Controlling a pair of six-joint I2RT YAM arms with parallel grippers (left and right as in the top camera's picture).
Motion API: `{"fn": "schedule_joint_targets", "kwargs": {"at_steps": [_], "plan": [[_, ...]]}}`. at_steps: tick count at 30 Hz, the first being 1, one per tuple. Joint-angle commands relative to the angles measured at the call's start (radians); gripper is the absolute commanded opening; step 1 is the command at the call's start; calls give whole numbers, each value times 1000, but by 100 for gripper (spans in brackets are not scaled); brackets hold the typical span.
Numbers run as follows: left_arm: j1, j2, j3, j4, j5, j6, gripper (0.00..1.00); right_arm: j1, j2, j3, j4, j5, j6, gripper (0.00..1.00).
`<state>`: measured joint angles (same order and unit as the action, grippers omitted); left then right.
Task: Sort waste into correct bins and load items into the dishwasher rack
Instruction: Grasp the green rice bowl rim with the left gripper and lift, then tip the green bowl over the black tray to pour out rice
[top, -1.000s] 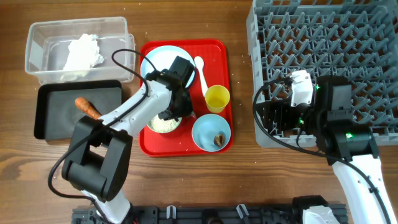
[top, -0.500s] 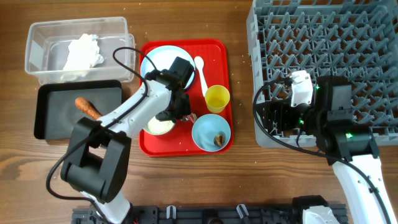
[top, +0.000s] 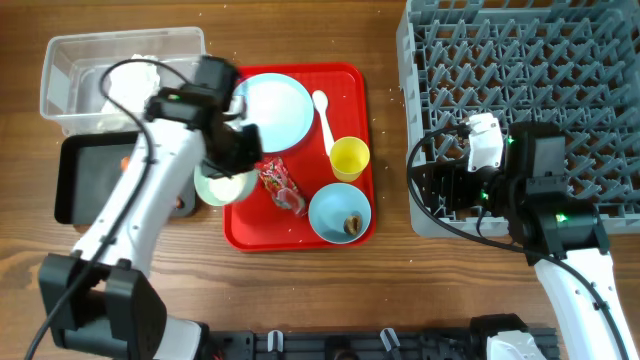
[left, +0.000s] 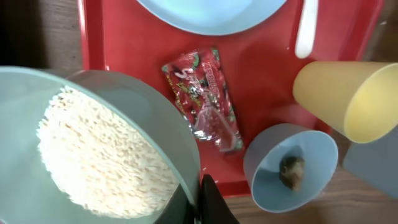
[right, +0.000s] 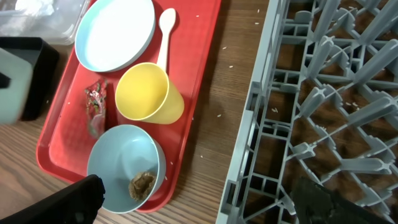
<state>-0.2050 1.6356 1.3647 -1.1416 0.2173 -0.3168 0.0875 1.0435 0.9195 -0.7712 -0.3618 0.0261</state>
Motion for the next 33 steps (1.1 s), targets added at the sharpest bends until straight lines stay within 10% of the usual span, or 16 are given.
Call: {"fn": "schedule_joint_targets", "kwargs": {"at_steps": [1,13,33], "plan": [[171,-26,16,-3,223,216,4,5,2,21,0,6,7,100],[677,70,13,0,828,628,4,5,2,21,3,6,8,100],[958,214,8,-43,1148,653,4,5,2,21,0,6,11,100]]}}
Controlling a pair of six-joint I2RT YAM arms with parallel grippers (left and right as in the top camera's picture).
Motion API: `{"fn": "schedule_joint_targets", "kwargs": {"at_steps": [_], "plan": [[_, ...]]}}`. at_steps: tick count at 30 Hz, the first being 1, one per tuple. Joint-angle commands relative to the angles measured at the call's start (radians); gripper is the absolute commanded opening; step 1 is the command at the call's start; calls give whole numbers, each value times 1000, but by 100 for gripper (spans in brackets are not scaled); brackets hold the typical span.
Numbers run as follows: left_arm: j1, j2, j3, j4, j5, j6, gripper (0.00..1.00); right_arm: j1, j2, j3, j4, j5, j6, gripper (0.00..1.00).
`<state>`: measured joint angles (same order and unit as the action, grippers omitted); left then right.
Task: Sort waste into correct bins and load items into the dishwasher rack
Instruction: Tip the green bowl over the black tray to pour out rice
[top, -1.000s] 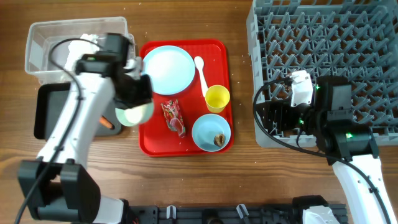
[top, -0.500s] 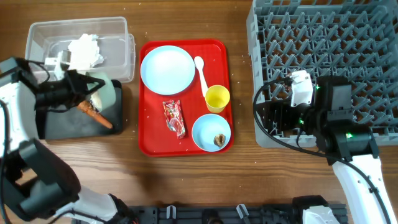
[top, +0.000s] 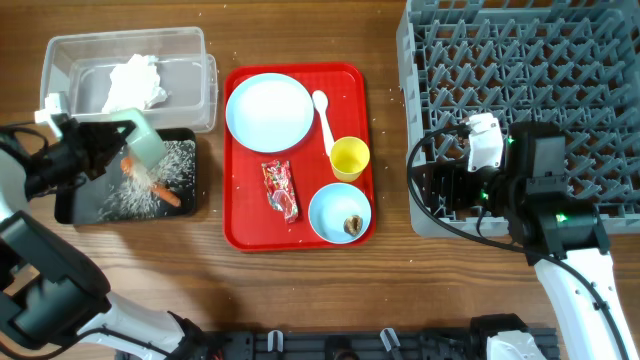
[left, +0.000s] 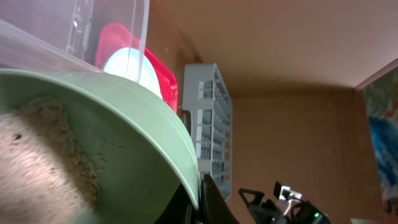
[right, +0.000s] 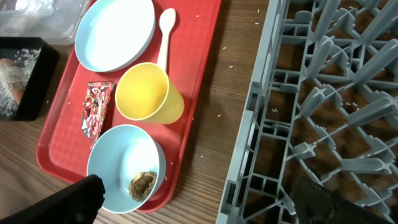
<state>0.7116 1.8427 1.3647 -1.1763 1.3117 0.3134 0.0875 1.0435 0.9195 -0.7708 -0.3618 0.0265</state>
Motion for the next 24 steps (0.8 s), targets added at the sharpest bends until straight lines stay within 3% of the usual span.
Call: {"fn": "schedule_joint_targets", "kwargs": {"at_steps": [1,16,24], "plan": [[56,7,8,-10,57,23,4,5,2,21,0,6,10,100],[171,7,8,-11,266,-8,4,5,2,21,-23,6,33,100],[202,7,8,-83,265,-40,4,5,2,21,-31,6,34,100]]}}
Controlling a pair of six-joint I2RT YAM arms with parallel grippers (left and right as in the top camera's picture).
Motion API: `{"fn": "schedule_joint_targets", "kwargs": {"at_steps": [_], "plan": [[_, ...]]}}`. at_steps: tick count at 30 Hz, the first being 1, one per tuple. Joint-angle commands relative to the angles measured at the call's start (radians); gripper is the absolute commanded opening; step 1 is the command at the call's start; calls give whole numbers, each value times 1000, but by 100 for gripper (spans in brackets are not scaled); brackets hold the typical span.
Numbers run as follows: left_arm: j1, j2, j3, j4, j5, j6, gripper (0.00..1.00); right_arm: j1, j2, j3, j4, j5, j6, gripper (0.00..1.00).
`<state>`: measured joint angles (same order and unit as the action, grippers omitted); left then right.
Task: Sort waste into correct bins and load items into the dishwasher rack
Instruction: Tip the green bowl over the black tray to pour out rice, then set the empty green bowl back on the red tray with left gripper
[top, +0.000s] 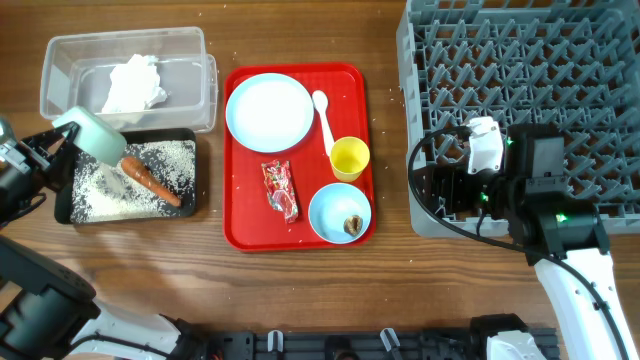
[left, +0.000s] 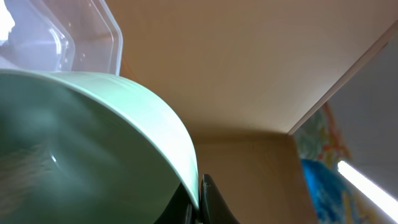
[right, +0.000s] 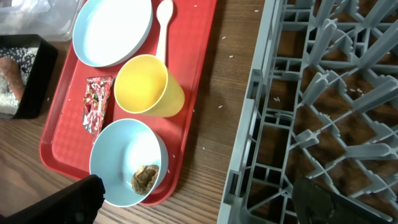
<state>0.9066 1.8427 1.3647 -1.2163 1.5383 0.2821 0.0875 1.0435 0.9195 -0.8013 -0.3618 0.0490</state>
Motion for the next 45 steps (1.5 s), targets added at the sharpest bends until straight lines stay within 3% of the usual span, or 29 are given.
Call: {"fn": "schedule_joint_targets", "kwargs": {"at_steps": [1,8,18,21,28,30,35,38,41,45], "plan": [[7,7,8,-60,39,-4,4,5,2,21,0,6,11,100],[8,7,8,-81,35,-5,4,5,2,21,0,6,11,100],[-68,-20,8,-331,-59,332,4,5,2,21,4,6,11,100],[-180,-45,8,-348,-146,393,4,5,2,21,4,6,11,100],[-547,-46,8,-307,-385,389,4,5,2,21,4,6,11,100],[-636,-46,8,-283,-443,362,4,5,2,21,4,6,11,100],[-851,-46,8,-79,-782,-32,4,5,2,21,3,6,11,100],[-912,-46,8,-29,-925,-157,4,5,2,21,4,6,11,100],[-982,-46,8,-21,-1082,-223,4,5,2,21,4,6,10,100],[-1085,-46,8,-8,-1119,-239,4,5,2,21,6,6,11,100]]}}
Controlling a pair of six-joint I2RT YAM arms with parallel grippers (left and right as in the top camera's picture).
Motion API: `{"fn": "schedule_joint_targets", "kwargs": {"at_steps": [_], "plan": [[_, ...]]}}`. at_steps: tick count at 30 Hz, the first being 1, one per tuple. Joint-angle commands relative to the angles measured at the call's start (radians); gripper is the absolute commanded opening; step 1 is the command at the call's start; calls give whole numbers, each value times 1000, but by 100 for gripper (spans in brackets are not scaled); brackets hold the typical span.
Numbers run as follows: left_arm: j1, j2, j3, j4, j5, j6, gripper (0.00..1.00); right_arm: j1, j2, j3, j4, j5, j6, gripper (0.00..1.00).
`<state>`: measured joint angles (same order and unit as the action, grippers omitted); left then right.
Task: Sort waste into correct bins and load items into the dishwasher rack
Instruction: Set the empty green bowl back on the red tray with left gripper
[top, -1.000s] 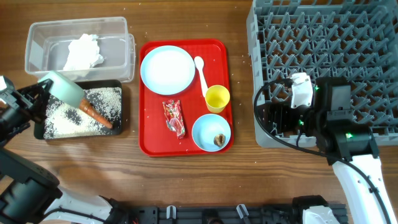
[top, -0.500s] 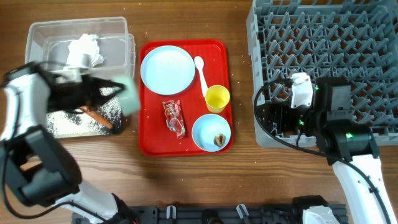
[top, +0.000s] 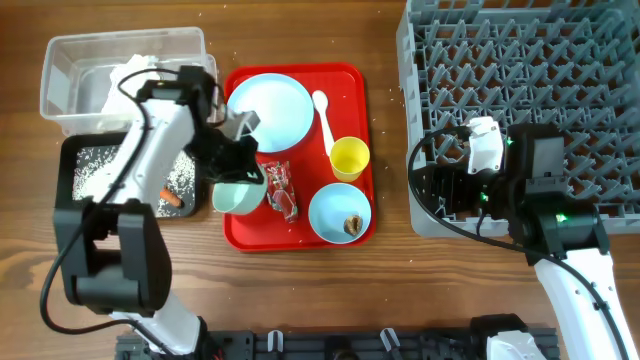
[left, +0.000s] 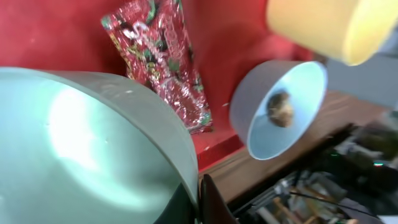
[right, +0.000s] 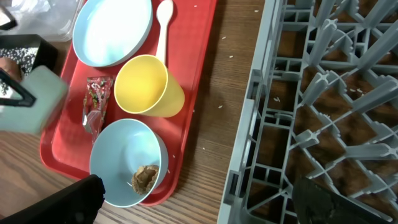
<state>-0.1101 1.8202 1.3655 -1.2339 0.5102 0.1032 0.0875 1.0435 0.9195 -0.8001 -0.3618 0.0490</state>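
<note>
My left gripper (top: 238, 172) is shut on the rim of an empty pale green bowl (top: 235, 193), held over the left edge of the red tray (top: 355, 80). In the left wrist view the green bowl (left: 81, 143) fills the lower left, my fingertips (left: 208, 198) pinching its rim. On the tray lie a blue plate (top: 268, 110), a white spoon (top: 322, 112), a yellow cup (top: 349, 158), a red wrapper (top: 282, 188) and a blue bowl (top: 340, 212) holding a brown food scrap (right: 143, 179). My right gripper (right: 196, 205) stands open beside the grey rack (top: 520, 100).
A black bin (top: 100, 180) holding rice and a carrot sits left of the tray. Behind it stands a clear bin (top: 60, 60) with white tissue inside. Stray rice grains lie on the wooden table near the rack's left side.
My left gripper, still shut on the green bowl, has moved from the far left by the black bin to the tray's left edge. The bowl now sits level. My right arm has not moved.
My left gripper first held the green bowl full of rice at the tray's left edge. Then the bowl was tipped over the black bin with rice falling in. Later it was empty at the far left, and now it is over the tray again.
</note>
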Motion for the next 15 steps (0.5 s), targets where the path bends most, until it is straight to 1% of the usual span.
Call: {"fn": "schedule_joint_targets", "kwargs": {"at_steps": [1,4,6,8,11,15], "plan": [[-87,-23,7,14,-97,-61,4,5,2,21,5,6,11,100],[-150,-21,5,19,-173,-108,4,5,2,21,5,7,10,100],[-189,-21,-12,24,-210,-119,12,5,2,21,6,7,10,100],[-216,-20,-21,27,-213,-120,17,5,2,21,8,7,10,99],[-222,-20,-21,27,-213,-121,24,5,2,21,9,7,10,100],[-221,-21,-15,30,-217,-142,38,5,2,21,12,7,6,100]]}}
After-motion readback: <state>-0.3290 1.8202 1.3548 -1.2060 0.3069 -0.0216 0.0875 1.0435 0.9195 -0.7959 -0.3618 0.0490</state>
